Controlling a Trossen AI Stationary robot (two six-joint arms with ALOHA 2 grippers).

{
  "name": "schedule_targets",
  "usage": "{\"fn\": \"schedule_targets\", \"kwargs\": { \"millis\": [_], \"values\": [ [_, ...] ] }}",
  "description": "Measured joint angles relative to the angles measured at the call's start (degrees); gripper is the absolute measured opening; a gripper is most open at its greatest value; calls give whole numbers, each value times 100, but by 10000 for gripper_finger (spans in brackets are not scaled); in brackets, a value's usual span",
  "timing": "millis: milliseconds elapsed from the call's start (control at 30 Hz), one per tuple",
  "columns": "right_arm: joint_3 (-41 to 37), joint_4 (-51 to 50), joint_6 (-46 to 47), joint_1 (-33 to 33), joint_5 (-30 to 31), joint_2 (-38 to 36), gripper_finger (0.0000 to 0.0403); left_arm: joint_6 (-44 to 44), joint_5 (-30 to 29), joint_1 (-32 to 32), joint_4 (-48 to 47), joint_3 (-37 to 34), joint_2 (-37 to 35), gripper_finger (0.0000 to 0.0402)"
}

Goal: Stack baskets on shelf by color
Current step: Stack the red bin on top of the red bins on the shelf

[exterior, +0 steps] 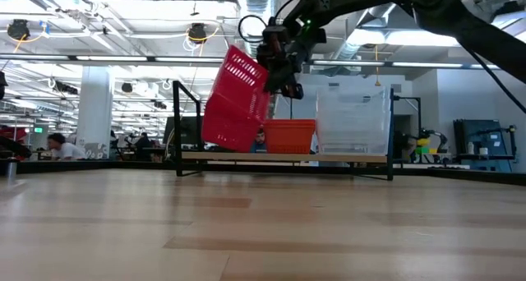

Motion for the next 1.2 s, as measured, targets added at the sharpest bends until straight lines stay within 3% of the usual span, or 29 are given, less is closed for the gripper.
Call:
{"fn": "schedule_targets", "kwargs": {
  "millis": [1200],
  "values": [
    [46, -220, 75, -3, -33, -128, 3, 0, 0, 0, 0, 0, 0, 199]
  ]
}}
